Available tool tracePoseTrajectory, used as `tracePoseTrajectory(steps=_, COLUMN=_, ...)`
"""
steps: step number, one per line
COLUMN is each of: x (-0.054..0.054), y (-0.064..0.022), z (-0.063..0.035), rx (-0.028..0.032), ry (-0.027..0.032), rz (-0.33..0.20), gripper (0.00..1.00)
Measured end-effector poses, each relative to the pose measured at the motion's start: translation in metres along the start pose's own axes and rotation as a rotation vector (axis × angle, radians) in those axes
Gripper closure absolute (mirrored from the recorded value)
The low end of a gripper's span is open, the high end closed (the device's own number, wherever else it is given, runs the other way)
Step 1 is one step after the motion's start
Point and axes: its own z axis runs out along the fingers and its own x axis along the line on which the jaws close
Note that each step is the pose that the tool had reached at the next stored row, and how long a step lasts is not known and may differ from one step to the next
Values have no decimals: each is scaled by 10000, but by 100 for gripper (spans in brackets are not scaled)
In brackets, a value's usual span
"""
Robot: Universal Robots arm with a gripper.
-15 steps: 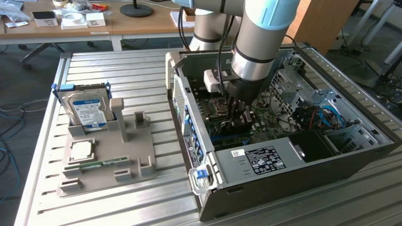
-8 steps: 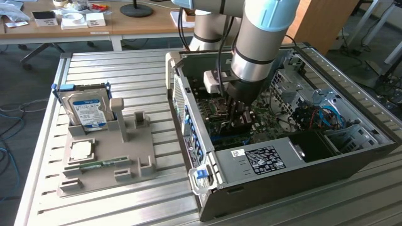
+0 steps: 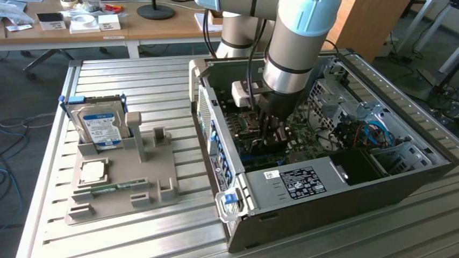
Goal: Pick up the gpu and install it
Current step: 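Insert the gpu into the slot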
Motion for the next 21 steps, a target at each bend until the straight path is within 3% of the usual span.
tracePoseTrajectory(steps=12, x=-2, y=1, z=7, rx=6, ry=-14, rz=4, gripper=73)
tracePoseTrajectory(steps=15, x=-1, y=0, z=3, rx=3, ry=-4, rz=0, gripper=55)
tracePoseTrajectory(steps=21, x=-1, y=0, z=2, rx=2, ry=-2, rz=0, gripper=37)
